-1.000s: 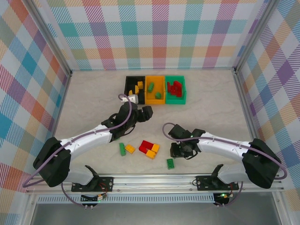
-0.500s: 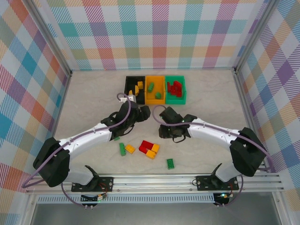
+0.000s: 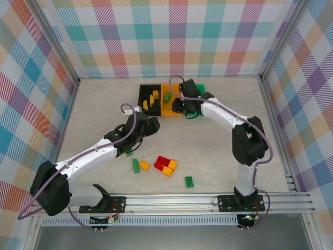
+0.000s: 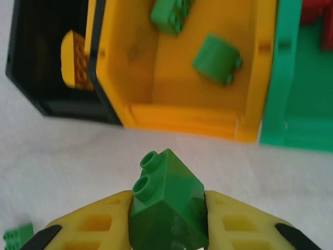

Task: Sort the legos into containers by color
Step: Place the lego in the container.

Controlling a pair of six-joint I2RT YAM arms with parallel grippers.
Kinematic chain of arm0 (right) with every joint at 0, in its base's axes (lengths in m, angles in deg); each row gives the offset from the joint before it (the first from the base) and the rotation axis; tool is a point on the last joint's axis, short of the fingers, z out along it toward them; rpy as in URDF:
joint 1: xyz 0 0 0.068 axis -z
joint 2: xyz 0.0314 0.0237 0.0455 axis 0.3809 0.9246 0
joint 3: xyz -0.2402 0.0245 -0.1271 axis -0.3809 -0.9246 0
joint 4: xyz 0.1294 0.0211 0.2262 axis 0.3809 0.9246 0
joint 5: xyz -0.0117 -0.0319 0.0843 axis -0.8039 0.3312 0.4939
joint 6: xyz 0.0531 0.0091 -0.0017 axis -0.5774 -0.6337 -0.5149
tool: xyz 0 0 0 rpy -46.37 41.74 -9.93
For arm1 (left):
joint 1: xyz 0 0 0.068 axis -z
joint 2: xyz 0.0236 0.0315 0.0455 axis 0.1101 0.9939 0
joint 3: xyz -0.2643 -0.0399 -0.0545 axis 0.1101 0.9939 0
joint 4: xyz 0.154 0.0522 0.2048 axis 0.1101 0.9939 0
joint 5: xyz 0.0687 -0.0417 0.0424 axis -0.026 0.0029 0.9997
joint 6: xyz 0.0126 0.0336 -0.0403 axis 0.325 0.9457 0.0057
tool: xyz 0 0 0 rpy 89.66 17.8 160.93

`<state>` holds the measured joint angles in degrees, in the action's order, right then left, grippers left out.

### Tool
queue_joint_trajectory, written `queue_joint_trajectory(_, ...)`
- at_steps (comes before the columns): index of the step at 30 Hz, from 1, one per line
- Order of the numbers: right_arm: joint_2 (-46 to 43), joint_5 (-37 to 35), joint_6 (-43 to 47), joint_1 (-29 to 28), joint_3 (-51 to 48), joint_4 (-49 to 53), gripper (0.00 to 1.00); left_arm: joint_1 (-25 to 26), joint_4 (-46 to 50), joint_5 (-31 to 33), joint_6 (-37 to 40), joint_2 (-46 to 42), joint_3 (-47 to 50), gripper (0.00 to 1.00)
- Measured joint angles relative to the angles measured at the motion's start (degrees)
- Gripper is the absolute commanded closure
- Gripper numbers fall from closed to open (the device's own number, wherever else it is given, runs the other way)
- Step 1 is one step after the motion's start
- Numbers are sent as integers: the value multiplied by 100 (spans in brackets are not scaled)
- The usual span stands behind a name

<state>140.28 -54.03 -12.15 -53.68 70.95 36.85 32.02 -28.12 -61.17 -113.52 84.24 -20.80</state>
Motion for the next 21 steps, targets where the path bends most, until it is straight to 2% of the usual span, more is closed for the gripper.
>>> queue_joint_trajectory(4, 857, -125, 232, 116, 1447, 350, 67, -2, 125, 0, -2, -162, 9, 20)
queue_joint_trajectory(8, 1836, -313, 468, 188, 3268, 879, 47, -2, 214, 17, 0, -415, 9, 20)
queue_joint_trajectory(12, 2483, -439, 682, 247, 4535, 1357, 43, -2, 313, 109, 2, -647, 13, 20)
queue_joint_trajectory(15, 2474, -431, 745, 247, 4513, 1569, 43, -4, 444, 199, 2, -791, 42, 20)
queue_joint_trajectory(17, 2323, -396, 754, 245, 4153, 1528, 42, -4, 535, 267, 2, -855, 52, 20)
queue_joint_trajectory(21, 1523, -356, 796, 149, 2605, 1368, 42, -4, 553, 323, 4, -881, 87, 20)
